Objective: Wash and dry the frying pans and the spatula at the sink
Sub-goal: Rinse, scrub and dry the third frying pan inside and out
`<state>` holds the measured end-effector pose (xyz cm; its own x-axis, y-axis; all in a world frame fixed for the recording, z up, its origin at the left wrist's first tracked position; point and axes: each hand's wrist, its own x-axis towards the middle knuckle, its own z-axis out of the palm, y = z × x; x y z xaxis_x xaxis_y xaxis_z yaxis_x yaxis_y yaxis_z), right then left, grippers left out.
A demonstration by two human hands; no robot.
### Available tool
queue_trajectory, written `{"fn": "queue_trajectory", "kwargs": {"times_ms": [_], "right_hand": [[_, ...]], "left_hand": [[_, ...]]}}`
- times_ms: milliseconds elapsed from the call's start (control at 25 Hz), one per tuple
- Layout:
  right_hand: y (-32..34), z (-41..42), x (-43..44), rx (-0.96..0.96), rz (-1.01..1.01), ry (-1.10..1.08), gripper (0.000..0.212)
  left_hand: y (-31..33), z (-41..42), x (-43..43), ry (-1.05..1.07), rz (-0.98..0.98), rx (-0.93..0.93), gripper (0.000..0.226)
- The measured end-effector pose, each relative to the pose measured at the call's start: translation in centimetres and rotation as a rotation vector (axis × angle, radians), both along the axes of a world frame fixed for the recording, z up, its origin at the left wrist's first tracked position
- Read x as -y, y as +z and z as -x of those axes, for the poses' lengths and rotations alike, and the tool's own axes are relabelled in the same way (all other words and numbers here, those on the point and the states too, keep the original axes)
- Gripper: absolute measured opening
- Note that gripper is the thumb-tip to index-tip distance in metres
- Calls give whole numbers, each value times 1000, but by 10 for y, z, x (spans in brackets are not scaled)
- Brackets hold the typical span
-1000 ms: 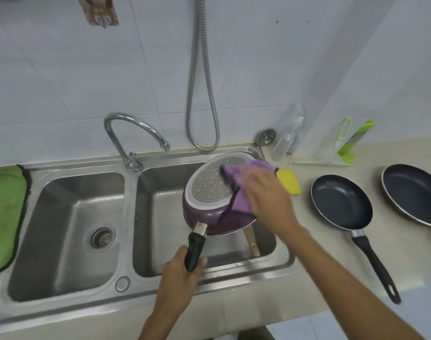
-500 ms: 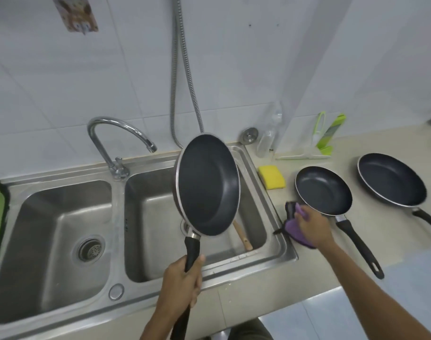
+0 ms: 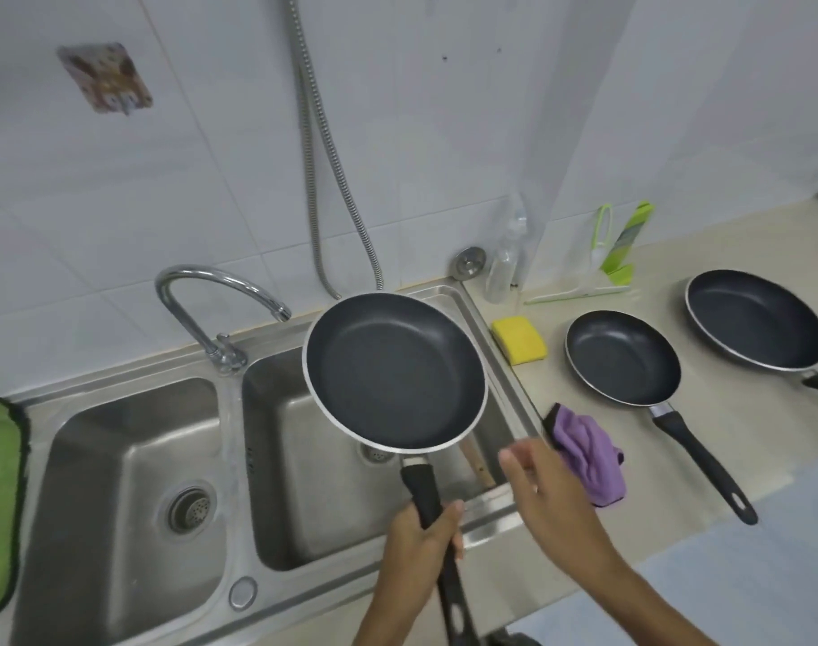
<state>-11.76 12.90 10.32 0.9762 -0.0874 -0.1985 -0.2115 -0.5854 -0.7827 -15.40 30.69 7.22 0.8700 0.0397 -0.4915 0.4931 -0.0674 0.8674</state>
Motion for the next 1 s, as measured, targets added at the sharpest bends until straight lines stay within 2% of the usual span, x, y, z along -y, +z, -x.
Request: {"fn": "queue_trajectory", "kwargs": {"times_ms": [80,120,240,360,480,560,680,760,880,1000], "right_hand": [[6,24,-23,-247,-181,-47,24],[6,30,-27,-332,-176,-60,31],[10,35,-32,-493,-284,-50,40],[16,34,-21,-482,-386,13,47],[25,32,17,-539,-440,123,73],[33,34,49,-593,-507,151,80],[48,42,113,-541,-536,173,73],[55,43,162,-402,-478,211,67],[68,39,249,-223,-363,180,60],[74,30,325,-146,-308,82,55]], "left_hand": [[0,-8,13,35,-6,33,31],[1,-12,20,53,28,42,24],[3,-15,39,82,80,52,29],[7,-12,56,91,58,59,40],[20,-7,89,107,52,96,32],[33,-2,120,111,67,135,28],[50,6,182,86,79,206,27],[62,0,232,44,124,217,25],[79,-18,312,-83,133,187,35],[88,-49,383,-252,165,144,47]]}}
